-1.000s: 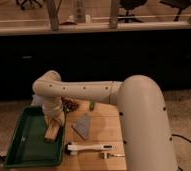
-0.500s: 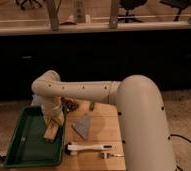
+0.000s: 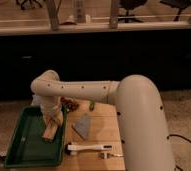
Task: Place eraser in tray
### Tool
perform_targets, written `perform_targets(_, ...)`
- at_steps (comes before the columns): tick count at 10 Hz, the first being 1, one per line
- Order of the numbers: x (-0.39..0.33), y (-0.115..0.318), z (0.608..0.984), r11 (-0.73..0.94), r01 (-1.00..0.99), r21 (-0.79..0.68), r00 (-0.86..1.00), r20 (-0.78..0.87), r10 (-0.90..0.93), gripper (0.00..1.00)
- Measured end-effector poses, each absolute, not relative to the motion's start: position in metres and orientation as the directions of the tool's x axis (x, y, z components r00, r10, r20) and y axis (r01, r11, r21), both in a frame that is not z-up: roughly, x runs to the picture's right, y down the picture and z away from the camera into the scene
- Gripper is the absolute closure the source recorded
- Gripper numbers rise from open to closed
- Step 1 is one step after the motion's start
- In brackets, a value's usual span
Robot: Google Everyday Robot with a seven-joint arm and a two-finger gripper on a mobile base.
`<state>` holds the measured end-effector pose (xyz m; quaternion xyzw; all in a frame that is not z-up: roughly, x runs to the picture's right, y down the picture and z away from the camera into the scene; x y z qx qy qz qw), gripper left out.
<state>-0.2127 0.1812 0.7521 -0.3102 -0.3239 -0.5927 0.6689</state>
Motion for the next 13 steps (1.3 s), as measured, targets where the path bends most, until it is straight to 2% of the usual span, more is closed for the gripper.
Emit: perform_targets(13, -0.2174, 0.179, 0.7516, 0.122, 0.991, -0.045, 0.108, 0.808, -0.579, 0.99)
